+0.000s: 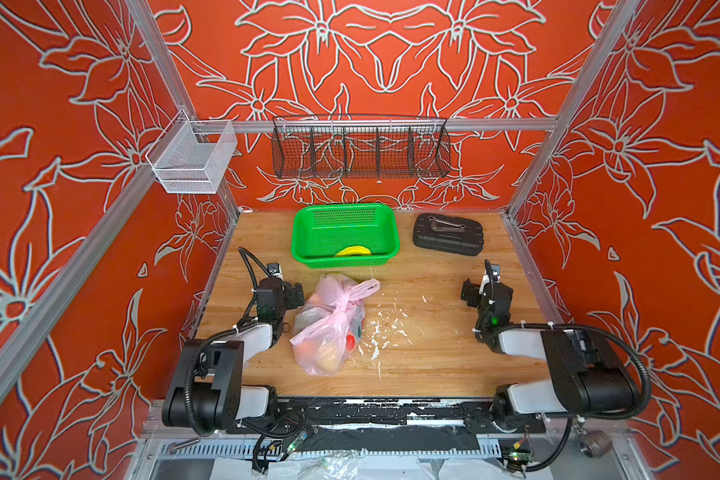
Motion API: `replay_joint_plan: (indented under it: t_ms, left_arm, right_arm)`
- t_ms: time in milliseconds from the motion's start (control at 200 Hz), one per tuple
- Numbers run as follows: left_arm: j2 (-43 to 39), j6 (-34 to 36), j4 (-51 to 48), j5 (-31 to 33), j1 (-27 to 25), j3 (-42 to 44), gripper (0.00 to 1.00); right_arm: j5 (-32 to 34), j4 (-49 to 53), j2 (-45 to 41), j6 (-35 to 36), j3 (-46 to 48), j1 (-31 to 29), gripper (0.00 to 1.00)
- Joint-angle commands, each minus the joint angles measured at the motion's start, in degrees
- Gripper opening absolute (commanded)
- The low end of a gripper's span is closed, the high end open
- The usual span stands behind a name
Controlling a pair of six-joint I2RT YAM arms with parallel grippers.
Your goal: Untie the knot of the plastic bag and take out the fruit
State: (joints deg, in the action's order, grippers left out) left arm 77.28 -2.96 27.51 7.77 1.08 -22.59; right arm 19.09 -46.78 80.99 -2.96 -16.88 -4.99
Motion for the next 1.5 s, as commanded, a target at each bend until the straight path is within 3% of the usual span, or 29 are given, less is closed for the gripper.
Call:
replay_joint_plan:
  t_ms: [0, 766, 1101, 1211, 1311, 1496]
  left_arm:
    - [-0.46, -0.03, 0.53, -0.28, 0.00, -0.64, 0.97]
    - [-0.81, -0.03, 0.77, -0.30, 0.02, -0.37, 0.97]
    - [-6.78, -1.05, 2.93, 1.64, -0.09, 3.78, 0.97]
    - [-12.55, -2.70, -4.51, 3.82, -0.06, 2.44, 0.97]
    - [-17.60, -5.48, -11.81, 5.20, -0.07, 1.13, 0.98]
    - [-25.04, -14.46, -27.07, 4.01, -0.27, -5.44, 0.98]
  right_arm:
    - [0.68, -0.44, -0.04, 1.12, -0.87, -0.37, 0.97]
    - [0.77, -1.70, -0.52, 1.03, -0.02, -0.37, 0.97]
    - [-2.58, -7.98, -5.61, 2.92, 5.14, -0.37, 0.97]
    - [-2.78, 10.25, -17.09, 2.27, 1.21, -0.52, 0.97]
    - [-1.98, 22.63, -26.48, -5.35, -2.31, -0.43, 0.96]
    - [-20.11, 43.88, -33.53, -14.30, -12.94, -0.53, 0.91]
